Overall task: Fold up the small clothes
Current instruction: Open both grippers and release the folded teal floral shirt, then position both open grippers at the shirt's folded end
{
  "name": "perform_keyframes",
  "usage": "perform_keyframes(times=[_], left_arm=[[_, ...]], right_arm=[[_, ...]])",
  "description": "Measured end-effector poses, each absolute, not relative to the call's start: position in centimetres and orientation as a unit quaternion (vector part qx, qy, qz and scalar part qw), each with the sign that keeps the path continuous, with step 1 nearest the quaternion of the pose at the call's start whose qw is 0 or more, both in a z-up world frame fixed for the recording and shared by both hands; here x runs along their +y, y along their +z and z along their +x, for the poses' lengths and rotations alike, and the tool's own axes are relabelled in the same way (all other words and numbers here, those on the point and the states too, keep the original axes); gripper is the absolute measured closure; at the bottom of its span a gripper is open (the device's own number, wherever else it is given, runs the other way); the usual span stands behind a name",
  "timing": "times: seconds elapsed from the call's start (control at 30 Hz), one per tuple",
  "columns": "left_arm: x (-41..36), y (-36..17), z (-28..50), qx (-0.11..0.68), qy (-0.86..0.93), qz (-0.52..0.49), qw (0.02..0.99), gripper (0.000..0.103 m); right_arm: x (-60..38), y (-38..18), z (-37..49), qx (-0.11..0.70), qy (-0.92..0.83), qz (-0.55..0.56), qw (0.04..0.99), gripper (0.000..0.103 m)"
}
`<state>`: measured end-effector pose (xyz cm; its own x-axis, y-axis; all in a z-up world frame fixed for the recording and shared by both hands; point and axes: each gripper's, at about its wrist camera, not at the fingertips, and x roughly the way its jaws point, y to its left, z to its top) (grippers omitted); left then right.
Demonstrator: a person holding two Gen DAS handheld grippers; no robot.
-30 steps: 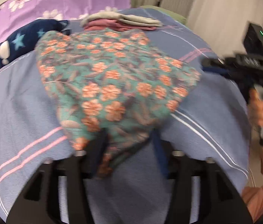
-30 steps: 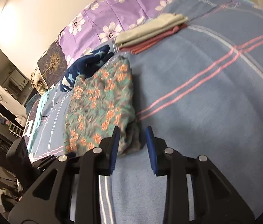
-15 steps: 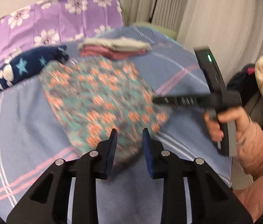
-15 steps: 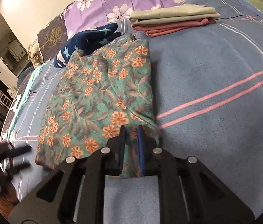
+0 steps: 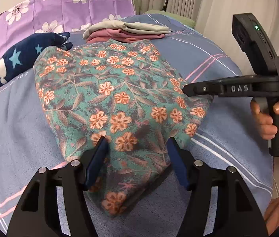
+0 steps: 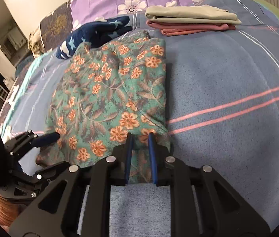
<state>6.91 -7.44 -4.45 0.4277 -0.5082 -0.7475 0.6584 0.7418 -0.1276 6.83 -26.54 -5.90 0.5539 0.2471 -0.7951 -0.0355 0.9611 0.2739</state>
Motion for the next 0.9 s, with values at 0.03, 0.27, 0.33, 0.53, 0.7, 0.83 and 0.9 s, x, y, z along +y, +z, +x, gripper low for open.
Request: perform_keyframes(times=[0.03, 0.27, 0.33, 0.53, 0.7, 0.83, 0.9], left_arm=[[-7.3, -4.0, 6.9, 0.407, -0.347, 0.081, 0.841, 0.039], [-5.7, -1.6, 10.0, 0.370, -0.302, 0.043, 0.878, 0.004], [-6.0, -2.9, 11.2, 0.395, -0.303, 0.029, 0.867, 0.004], [-5.5, -6.4, 13.0, 0.448, -0.262, -0.013, 0.855, 0.001], [-6.3, -6.5, 12.5, 0.443, -0.253, 0.009, 0.860, 0.001], [-6.0, -6.7, 12.8, 0.442, -0.260, -0.004, 0.859, 0.001], [-5.8, -6.7, 12.5, 0.441, -0.261, -0.005, 0.859, 0.001]], right_arm=[[-26.5, -6.0, 6.9, 0.466, 0.082, 0.113, 0.874, 0.087], [-26.6, -6.0, 6.9, 0.471, 0.082, 0.111, 0.871, 0.086], [-26.5, -5.8, 7.1, 0.477, 0.084, 0.105, 0.869, 0.086], [-27.4, -2.6, 7.8, 0.448, 0.092, 0.129, 0.880, 0.069], [-26.3, 0.5, 12.8, 0.423, 0.099, 0.070, 0.898, 0.069], [-26.3, -1.3, 20.8, 0.452, 0.083, 0.044, 0.887, 0.069], [-26.7, -2.4, 23.7, 0.465, 0.069, 0.048, 0.881, 0.063]])
